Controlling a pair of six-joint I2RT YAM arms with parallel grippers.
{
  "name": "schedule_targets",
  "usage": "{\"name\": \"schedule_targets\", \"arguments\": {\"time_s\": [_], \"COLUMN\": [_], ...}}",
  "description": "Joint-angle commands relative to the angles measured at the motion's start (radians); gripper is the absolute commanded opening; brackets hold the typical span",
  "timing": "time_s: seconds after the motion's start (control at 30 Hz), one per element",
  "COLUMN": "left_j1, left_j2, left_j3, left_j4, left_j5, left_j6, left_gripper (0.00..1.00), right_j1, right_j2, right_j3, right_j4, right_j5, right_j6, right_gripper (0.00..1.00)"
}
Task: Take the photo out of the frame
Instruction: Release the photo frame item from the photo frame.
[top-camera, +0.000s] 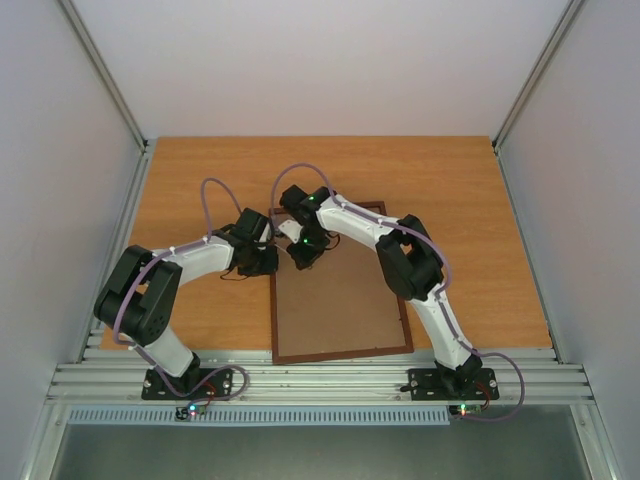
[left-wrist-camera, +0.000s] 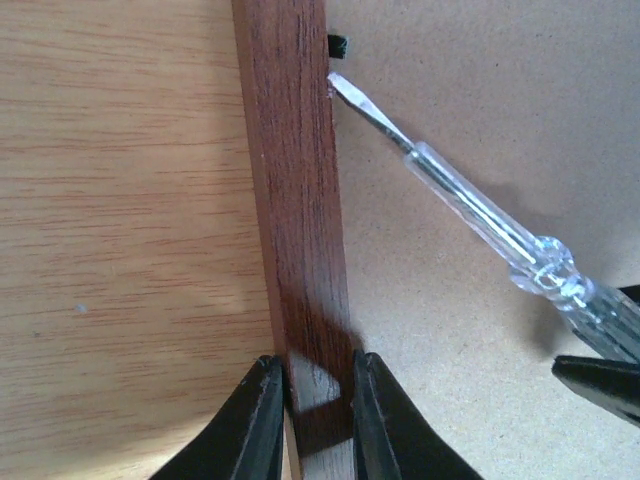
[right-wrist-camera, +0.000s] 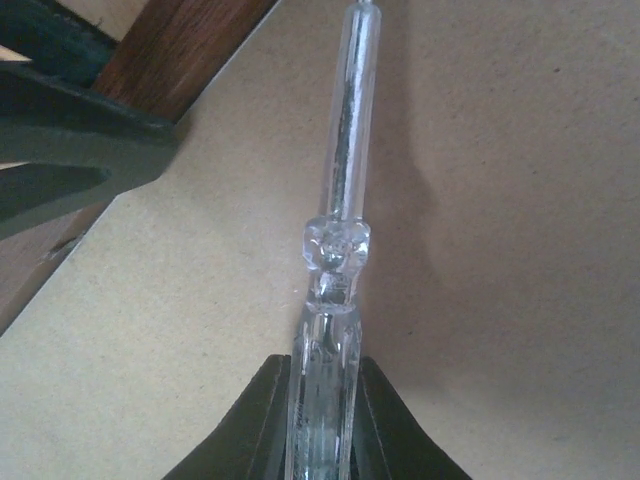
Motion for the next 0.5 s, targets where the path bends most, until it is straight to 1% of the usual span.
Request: {"name": "schedule_targets", "arguments": {"time_s": [0.0, 0.1, 0.23, 0.4, 0.47], "left_j1": [-0.048, -0.047, -0.048, -0.048, -0.046], "left_j2": [0.016, 0.014, 0.009, -0.017, -0.036], "left_j3": [-0.018, -0.018, -0.020, -0.033, -0.037], "left_j4": [0.103, 0.104, 0.104, 0.090, 0.078], "left_j5": [0.112, 0.112, 0.110, 0.080, 0.061], "left_j6": [0.047, 0.046, 0.044, 0.043, 0.039], "left_gripper": [0.10, 0.10, 0.10, 0.10, 0.12], "right_j1": [0.109, 0.109, 0.109, 0.099, 0.085], "right_j2": [-0.135, -0.136, -0.145, -0.149, -0.154], "right_j3": [-0.003, -0.001, -0.019, -0.026, -0.040], "right_j4": [0.197, 0.193, 0.214, 0.196, 0.174], "right_j5": [-0.351, -0.361, -0.322, -0.225, -0.186], "right_j6": [-0.118, -0.122, -0.111, -0.073, -0.066], "right_gripper": [0.01, 0.01, 0.01, 0.01, 0.01]}}
